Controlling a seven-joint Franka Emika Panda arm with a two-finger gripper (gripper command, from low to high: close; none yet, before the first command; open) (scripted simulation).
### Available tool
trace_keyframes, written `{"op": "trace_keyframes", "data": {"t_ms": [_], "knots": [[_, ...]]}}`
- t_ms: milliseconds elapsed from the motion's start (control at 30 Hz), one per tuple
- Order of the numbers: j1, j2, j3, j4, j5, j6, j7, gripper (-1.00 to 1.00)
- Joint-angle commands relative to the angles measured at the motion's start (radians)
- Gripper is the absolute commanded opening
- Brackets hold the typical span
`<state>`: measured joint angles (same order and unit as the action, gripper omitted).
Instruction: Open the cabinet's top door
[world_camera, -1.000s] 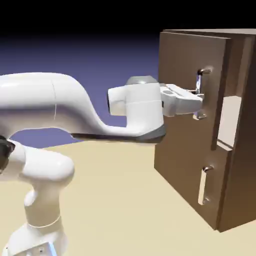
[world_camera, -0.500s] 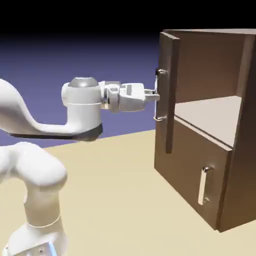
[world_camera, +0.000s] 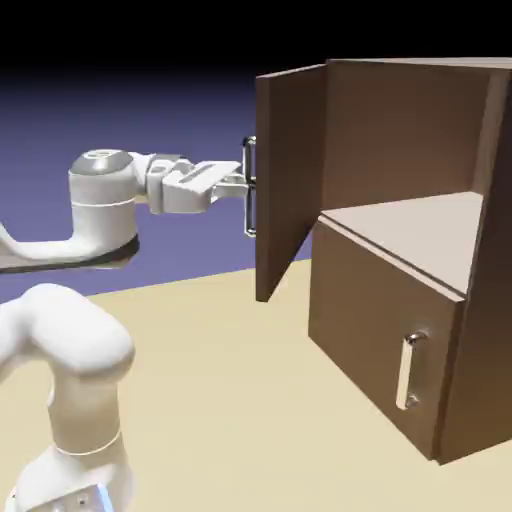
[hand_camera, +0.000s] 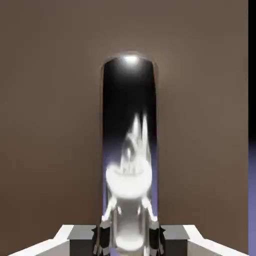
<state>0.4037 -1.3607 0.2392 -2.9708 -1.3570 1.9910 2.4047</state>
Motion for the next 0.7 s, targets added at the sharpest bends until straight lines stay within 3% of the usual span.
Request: {"op": "trace_keyframes", "data": {"t_ms": [0, 333, 667], "knots": [[0.005, 0.006, 0.036, 0.007, 0.037, -0.03, 0.0, -1.0], [-0.031, 0.153, 0.399, 0.171, 0.371, -0.331, 0.035, -1.0], [-0.29, 0.348, 0.754, 0.502, 0.614, -0.651, 0.08, -1.0]]}}
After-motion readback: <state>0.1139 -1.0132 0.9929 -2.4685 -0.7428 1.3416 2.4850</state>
